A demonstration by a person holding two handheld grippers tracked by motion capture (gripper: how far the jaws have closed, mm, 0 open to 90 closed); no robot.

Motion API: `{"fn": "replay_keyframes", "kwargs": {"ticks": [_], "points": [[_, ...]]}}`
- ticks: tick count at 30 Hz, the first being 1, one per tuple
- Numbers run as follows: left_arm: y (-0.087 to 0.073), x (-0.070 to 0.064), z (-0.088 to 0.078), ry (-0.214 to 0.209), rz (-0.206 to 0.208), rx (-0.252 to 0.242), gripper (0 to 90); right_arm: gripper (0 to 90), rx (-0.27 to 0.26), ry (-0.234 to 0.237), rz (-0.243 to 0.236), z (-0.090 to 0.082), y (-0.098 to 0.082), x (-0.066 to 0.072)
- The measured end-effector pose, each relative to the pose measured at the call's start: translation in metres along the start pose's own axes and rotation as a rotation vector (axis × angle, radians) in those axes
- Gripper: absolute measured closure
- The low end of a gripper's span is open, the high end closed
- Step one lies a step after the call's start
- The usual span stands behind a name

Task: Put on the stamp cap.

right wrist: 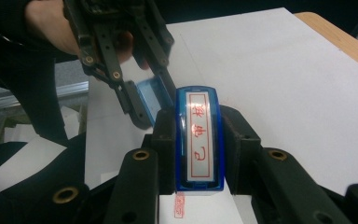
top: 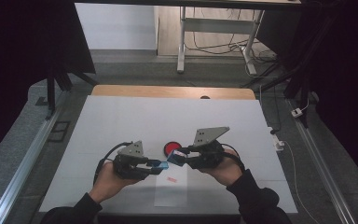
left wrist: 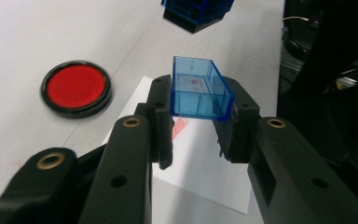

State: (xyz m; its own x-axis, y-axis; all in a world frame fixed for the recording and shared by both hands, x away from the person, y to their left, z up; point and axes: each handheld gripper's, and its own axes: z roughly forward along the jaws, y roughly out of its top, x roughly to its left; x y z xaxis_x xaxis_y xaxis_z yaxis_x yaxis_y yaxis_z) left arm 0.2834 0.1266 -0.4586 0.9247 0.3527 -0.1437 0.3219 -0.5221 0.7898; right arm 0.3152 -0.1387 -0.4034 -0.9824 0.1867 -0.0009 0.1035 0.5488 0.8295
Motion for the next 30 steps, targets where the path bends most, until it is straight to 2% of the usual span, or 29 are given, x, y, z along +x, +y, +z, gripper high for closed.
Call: {"fn": "replay_keyframes", "kwargs": {"ticks": [8,10,18,23,30], "points": [[0.003,0.005,0.008,-0.058,0.037,-0.011,68.7,70.2,-0.018,0.041,-0.017,0.001,0.0,0.001],[0.004,0.005,0.009,-0.075,0.033,-0.018,68.7,70.2,-0.027,0.056,-0.031,0.001,0.0,0.001],[0.006,0.008,0.013,-0.136,0.059,-0.034,68.8,70.2,-0.037,0.097,-0.054,0.005,0.0,0.004],[0.007,0.008,0.015,-0.157,0.085,-0.033,68.9,70.2,-0.042,0.119,-0.064,0.006,0.001,0.006],[0.007,0.009,0.016,-0.183,0.095,-0.049,69.0,70.3,-0.053,0.137,-0.075,0.006,0.001,0.006]]}}
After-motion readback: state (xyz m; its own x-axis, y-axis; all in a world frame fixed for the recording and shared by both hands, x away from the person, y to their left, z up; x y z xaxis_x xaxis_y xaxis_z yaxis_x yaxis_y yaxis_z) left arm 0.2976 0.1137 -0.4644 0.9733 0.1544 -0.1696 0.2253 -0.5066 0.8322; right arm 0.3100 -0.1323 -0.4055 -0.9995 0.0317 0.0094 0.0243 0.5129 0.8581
